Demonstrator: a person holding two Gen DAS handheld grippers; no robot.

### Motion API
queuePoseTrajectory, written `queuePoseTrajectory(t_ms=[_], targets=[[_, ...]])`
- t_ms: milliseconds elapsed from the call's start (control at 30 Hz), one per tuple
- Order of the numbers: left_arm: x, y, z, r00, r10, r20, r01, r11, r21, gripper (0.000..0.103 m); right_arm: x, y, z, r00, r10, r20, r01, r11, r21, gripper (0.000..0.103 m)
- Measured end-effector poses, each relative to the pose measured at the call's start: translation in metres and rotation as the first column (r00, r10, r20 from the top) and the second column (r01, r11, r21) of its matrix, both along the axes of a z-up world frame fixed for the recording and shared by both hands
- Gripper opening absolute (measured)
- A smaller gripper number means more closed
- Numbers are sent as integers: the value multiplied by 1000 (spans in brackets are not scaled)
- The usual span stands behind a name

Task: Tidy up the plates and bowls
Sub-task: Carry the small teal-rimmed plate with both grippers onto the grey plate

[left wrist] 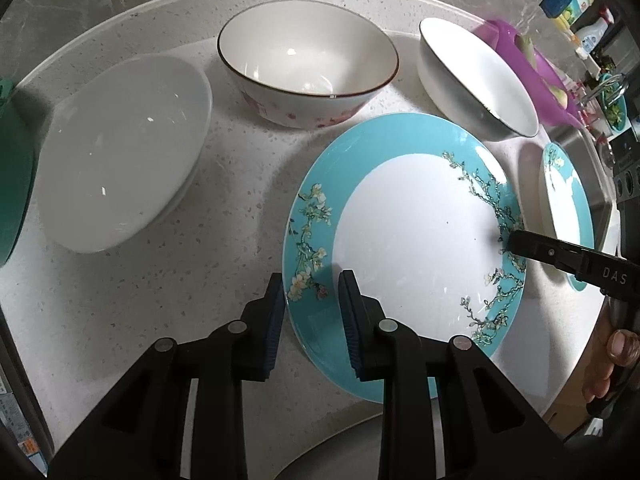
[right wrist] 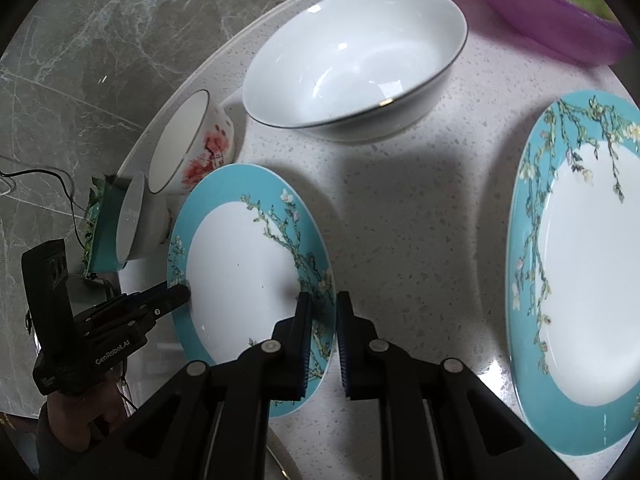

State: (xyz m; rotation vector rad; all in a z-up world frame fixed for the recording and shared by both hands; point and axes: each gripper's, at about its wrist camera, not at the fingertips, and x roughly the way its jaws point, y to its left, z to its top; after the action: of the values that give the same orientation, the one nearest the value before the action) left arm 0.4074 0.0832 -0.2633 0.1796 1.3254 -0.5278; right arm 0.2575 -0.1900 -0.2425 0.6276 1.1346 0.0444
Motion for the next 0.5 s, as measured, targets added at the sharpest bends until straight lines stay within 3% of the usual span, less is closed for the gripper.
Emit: queuePoseTrajectory(t_ms=[300,500], targets=[[-16,1,32,1000,-3,12,3,1000,-10,24,-8,2,28,1000,2,30,-2,1000,-4,15],[-48,20,51,1000,4,19,-3,1000,-10,24,-25,17,45,998,37,46,-37,999,-10,15]])
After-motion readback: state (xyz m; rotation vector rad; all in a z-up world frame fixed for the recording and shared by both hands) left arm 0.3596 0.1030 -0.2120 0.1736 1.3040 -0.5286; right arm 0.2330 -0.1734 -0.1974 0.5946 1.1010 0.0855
